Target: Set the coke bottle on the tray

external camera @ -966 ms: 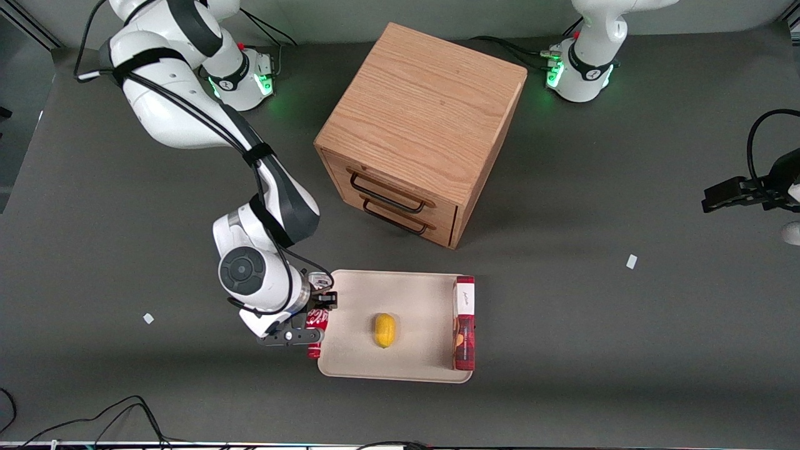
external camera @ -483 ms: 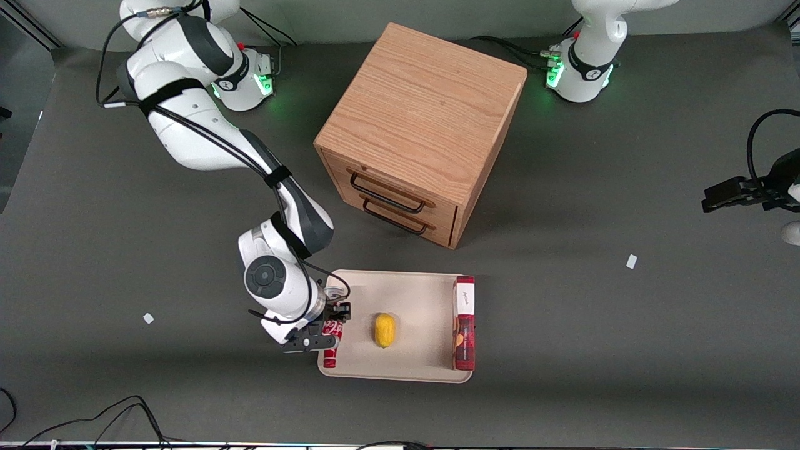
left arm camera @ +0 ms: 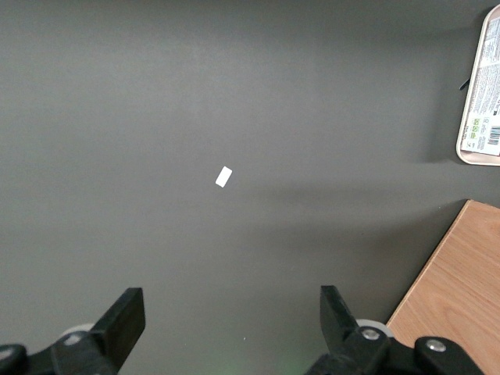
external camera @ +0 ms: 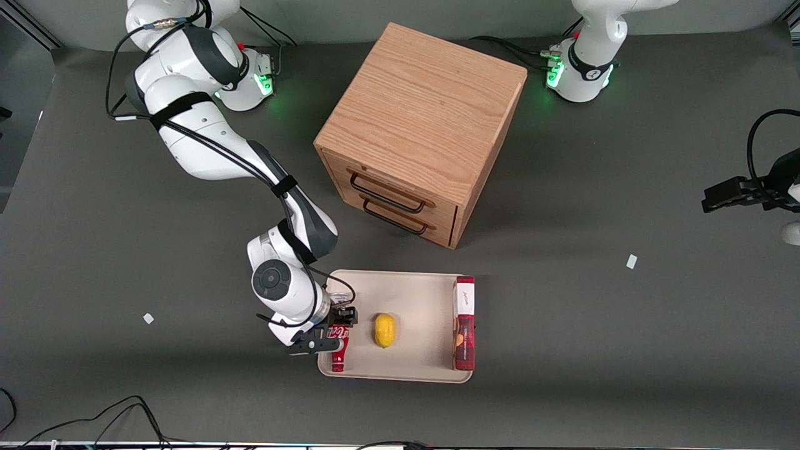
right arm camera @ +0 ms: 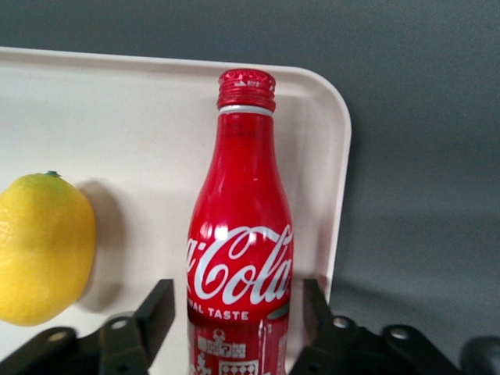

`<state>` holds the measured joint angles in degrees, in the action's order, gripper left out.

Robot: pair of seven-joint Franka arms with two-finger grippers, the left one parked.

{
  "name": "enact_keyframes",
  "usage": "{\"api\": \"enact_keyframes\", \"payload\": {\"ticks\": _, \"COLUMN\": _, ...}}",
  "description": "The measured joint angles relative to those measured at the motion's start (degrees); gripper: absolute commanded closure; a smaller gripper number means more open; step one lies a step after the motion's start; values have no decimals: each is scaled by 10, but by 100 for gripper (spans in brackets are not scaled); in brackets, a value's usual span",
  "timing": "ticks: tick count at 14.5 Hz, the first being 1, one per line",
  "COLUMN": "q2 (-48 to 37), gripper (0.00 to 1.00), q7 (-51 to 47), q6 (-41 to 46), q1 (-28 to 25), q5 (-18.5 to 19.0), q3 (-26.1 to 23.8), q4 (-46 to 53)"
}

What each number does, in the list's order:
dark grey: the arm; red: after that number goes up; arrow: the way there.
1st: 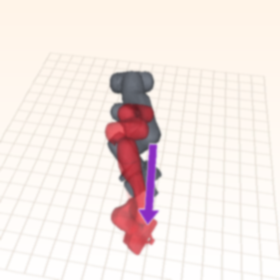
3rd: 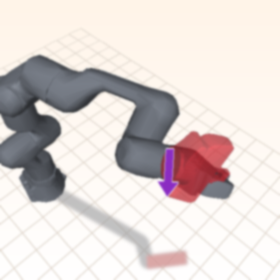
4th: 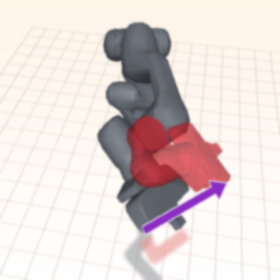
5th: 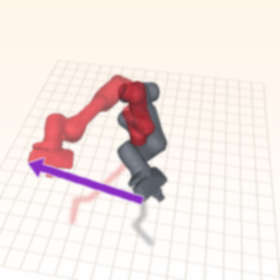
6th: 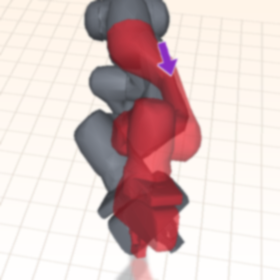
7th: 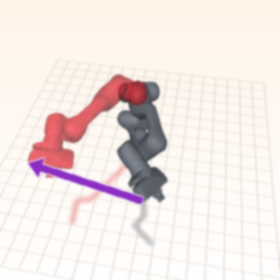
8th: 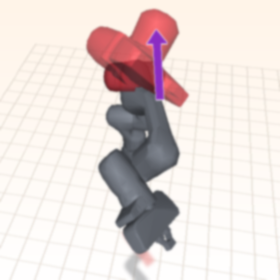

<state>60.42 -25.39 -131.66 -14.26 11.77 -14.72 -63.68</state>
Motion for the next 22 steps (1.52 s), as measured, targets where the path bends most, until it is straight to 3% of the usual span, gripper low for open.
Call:
{"api": "enact_keyframes", "payload": {"ticks": 7, "q2": -5, "gripper": 0, "q7": 0, "q6": 3, "q1": 5, "q5": 0, "q3": 0, "q4": 13}}
{"api": "enact_keyframes", "payload": {"ticks": 9, "q2": -31, "gripper": 0, "q7": 2, "q6": 38, "q1": 13, "q5": 0, "q3": 0, "q4": 16}}
{"api": "enact_keyframes", "payload": {"ticks": 12, "q2": -99, "gripper": 0, "q7": 40, "q6": 126, "q1": 42, "q5": -9, "q3": 0, "q4": 8}}
{"api": "enact_keyframes", "payload": {"ticks": 14, "q2": -153, "gripper": 0, "q7": 80, "q6": 165, "q1": 67, "q5": -46, "q3": 3, "q4": -15}}
{"api": "enact_keyframes", "payload": {"ticks": 17, "q2": -249, "gripper": 0, "q7": 97, "q6": 194, "q1": 78, "q5": -98, "q3": 48, "q4": -86}}
{"api": "enact_keyframes", "payload": {"ticks": 22, "q2": -434, "gripper": 0, "q7": 127, "q6": 199, "q1": 79, "q5": -113, "q3": 118, "q4": -270}}
